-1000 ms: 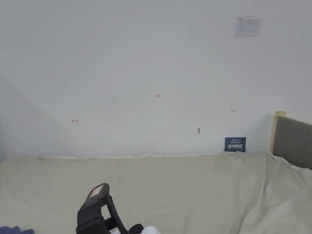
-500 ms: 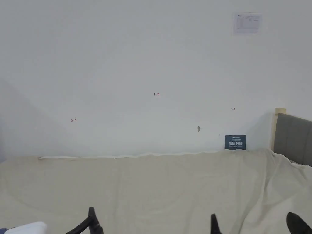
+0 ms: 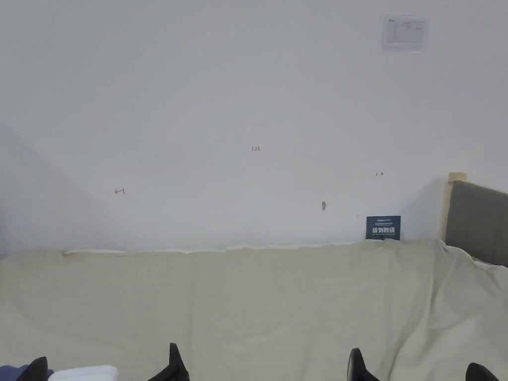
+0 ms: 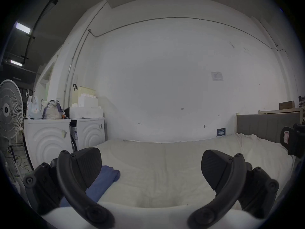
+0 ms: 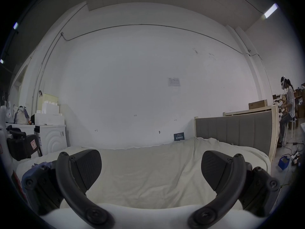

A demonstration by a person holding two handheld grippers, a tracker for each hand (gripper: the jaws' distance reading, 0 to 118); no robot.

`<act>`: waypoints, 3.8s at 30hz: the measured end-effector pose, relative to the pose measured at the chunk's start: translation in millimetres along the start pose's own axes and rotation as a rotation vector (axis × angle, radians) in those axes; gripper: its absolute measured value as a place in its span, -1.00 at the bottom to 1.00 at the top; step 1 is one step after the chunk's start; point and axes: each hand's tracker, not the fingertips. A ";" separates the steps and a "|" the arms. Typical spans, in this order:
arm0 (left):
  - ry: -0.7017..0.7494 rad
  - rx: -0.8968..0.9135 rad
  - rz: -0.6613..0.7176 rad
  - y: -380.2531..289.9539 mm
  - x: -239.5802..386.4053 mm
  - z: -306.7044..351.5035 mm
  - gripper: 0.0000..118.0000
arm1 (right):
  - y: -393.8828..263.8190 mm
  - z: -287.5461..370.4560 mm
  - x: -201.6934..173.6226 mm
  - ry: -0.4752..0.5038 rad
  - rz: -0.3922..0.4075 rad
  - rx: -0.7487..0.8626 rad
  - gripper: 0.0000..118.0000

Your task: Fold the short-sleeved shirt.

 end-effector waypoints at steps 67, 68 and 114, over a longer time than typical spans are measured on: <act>0.542 -0.171 -0.036 5.0 -197.6 40.8 -1.00 | -20.8 -33.6 -180.4 0.503 0.001 -0.200 -1.00; 0.552 -0.177 -0.001 3.5 -208.9 45.3 -1.00 | -23.6 -32.9 -188.1 0.516 0.020 -0.206 -1.00; 0.162 -1.253 0.108 -198.3 -325.9 -321.7 -0.90 | -103.7 -112.1 -173.3 0.467 -0.015 -0.694 -1.00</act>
